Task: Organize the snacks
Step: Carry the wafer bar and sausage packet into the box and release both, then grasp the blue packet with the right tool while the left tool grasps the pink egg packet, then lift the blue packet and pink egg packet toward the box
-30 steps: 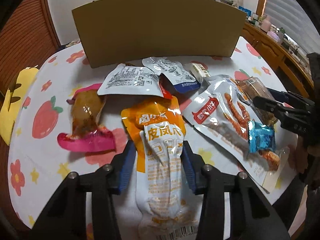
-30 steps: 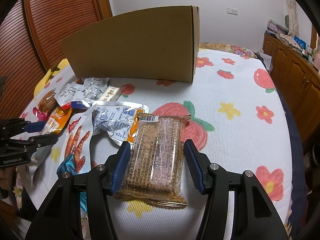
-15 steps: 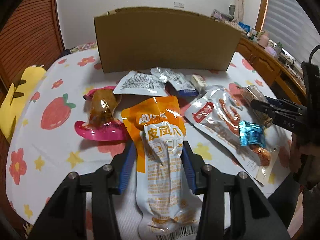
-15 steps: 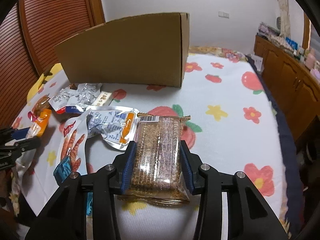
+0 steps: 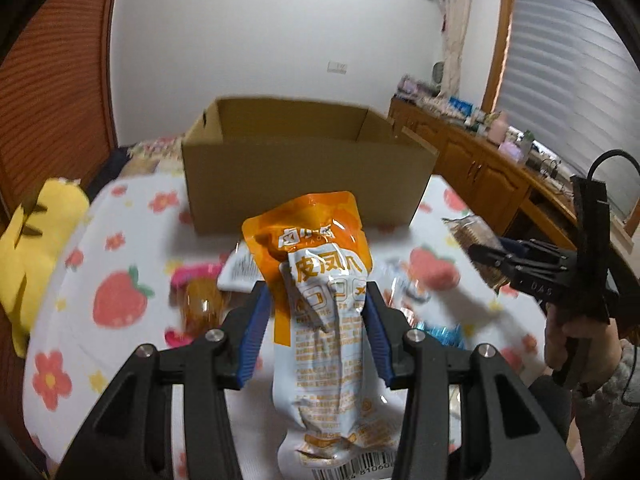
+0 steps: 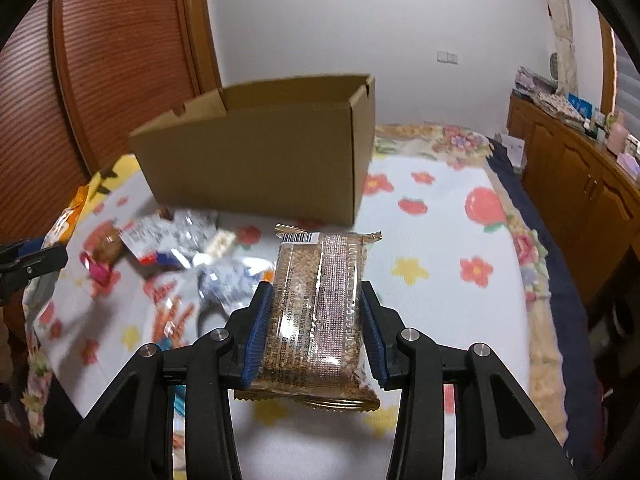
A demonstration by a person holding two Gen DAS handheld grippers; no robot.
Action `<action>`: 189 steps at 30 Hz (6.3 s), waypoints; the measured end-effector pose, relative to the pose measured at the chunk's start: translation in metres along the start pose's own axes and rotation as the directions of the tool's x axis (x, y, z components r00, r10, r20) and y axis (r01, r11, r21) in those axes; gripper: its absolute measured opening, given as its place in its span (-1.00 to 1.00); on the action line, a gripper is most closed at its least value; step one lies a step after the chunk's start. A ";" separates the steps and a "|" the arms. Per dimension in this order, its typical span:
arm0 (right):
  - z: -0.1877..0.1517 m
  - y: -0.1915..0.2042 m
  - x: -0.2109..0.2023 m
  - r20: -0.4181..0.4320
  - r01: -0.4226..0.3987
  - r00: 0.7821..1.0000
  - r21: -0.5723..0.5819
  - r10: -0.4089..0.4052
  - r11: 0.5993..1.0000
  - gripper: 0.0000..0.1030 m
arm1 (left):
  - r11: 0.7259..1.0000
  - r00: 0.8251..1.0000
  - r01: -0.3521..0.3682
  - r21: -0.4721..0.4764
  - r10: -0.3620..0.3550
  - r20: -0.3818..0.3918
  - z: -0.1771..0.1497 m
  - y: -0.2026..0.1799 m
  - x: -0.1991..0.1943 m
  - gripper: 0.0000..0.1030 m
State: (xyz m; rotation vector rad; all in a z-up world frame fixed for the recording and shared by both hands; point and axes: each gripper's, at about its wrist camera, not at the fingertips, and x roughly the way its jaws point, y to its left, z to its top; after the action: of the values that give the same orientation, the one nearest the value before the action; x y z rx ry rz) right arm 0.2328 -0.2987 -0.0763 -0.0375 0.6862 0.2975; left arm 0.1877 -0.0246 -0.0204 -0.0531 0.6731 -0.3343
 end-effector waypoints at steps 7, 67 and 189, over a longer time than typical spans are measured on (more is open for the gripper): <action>0.038 0.013 -0.015 0.066 -0.036 0.997 -0.022 0.037 0.999 -0.18 | 0.998 0.997 0.038 0.043 -0.040 0.058 0.047 0.006 0.005 -0.14; 0.154 0.066 0.069 -0.007 -0.042 0.999 -0.079 0.041 0.996 -0.07 | 0.995 0.997 0.080 0.060 -0.079 -0.013 0.186 0.086 0.121 0.65; -0.035 0.056 -0.043 -0.052 -0.028 0.998 0.104 0.033 0.994 -0.61 | 0.999 0.996 0.034 0.032 -0.031 -0.086 -0.010 0.076 0.010 -0.24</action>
State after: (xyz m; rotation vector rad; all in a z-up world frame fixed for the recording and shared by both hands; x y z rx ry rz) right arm 0.1636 -0.2614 -0.0731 0.0642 0.7552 0.2906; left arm 0.2111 0.0448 -0.0462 -0.0182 0.7515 -0.3804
